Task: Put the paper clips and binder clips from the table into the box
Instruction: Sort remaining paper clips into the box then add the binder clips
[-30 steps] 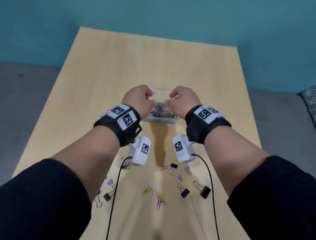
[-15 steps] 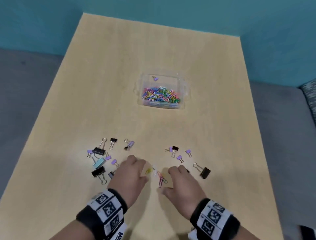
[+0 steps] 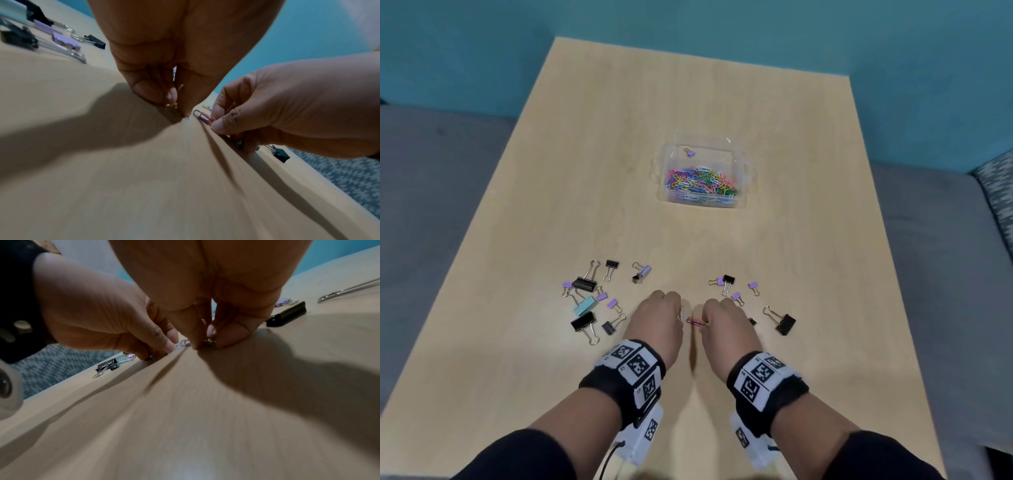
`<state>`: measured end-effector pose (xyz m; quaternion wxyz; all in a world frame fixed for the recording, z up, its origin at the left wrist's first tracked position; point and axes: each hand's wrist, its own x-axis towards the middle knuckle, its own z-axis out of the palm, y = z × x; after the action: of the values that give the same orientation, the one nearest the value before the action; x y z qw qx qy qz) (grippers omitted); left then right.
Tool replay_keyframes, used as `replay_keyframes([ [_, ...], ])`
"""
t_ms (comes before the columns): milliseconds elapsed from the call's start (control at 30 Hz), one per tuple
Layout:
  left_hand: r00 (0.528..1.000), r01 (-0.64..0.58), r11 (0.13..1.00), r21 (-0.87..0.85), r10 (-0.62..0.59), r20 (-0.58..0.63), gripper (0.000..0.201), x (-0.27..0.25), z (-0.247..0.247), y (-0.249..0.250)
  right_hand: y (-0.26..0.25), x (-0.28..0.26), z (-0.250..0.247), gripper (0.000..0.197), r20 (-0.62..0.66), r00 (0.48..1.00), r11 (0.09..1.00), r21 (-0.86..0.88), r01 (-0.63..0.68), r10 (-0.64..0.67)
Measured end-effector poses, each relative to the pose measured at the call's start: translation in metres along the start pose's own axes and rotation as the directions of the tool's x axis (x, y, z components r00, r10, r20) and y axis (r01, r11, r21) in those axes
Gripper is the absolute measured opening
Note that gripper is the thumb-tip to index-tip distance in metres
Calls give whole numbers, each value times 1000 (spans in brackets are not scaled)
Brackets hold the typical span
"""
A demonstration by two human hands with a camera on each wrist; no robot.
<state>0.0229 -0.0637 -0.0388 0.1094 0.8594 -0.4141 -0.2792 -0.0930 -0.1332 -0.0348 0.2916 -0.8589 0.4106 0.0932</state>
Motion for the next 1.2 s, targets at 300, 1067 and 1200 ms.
replay_keyframes([
  [300, 997, 70, 996, -55, -71, -4, 20, -3, 5, 3, -9, 6, -9, 16, 97, 994, 998, -9, -55, 56],
  [1067, 997, 52, 999, 12, -52, -65, 17, -4, 3, -5, -6, 15, 4, 21, 36, 996, 995, -45, 89, -87],
  [1200, 998, 19, 999, 42, -16, -68, 20, -3, 4, -5, -6, 22, 2, 23, 89, 992, 993, -66, 94, -88],
])
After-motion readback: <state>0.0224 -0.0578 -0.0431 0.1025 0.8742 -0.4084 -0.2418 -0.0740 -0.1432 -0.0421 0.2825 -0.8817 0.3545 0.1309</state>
